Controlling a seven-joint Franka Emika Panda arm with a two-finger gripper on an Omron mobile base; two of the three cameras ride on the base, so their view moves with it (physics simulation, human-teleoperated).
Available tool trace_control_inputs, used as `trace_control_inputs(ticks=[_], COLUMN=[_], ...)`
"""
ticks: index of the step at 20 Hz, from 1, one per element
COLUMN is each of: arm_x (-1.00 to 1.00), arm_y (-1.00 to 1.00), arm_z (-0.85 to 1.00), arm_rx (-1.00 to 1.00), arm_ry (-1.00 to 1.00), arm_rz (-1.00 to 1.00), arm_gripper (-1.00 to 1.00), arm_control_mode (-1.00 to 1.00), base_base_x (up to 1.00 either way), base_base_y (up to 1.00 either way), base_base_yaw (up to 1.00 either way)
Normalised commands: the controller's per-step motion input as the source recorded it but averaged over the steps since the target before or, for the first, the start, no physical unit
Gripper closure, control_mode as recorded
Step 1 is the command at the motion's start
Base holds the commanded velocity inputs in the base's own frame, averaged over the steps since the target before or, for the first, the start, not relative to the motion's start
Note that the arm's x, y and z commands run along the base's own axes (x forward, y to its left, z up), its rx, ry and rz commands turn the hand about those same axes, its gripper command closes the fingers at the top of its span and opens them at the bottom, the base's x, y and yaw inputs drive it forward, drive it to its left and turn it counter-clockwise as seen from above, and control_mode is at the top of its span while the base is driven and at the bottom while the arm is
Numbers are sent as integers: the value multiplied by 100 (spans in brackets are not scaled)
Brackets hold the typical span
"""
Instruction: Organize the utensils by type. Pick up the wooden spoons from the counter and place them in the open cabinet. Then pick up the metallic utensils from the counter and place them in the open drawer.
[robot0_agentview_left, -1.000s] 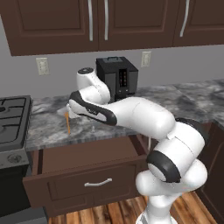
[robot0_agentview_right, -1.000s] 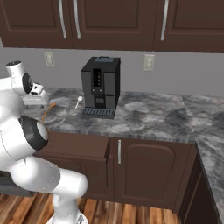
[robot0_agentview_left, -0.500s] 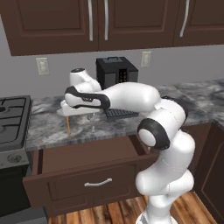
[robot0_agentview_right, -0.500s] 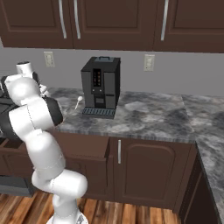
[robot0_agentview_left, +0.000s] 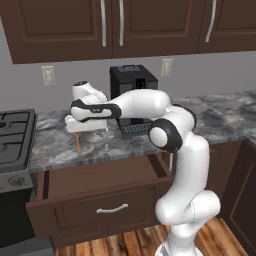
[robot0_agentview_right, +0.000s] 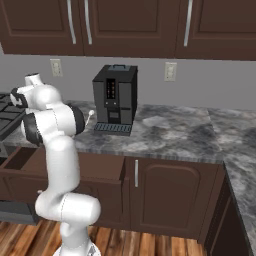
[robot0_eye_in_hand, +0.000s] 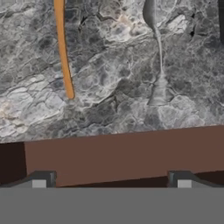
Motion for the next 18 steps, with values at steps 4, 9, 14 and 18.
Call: trace_control_inputs(ticks=[4,9,14,18], arm_x=[21,42,40,27], arm_y=[0,14,15,15], arm_z=[-37,-19,-17,-30], arm_rx=[-3,0,0,0], arm_ry=[0,0,0,-3], arm_rz=[0,0,0,0], arm_gripper=[-100,-100,-100,-100], arm_control_mode=[-100,-100,-100,-100], base_base_x=[0,0,0,0], base_base_y=[0,0,0,0], base_base_yaw=[0,0,0,0])
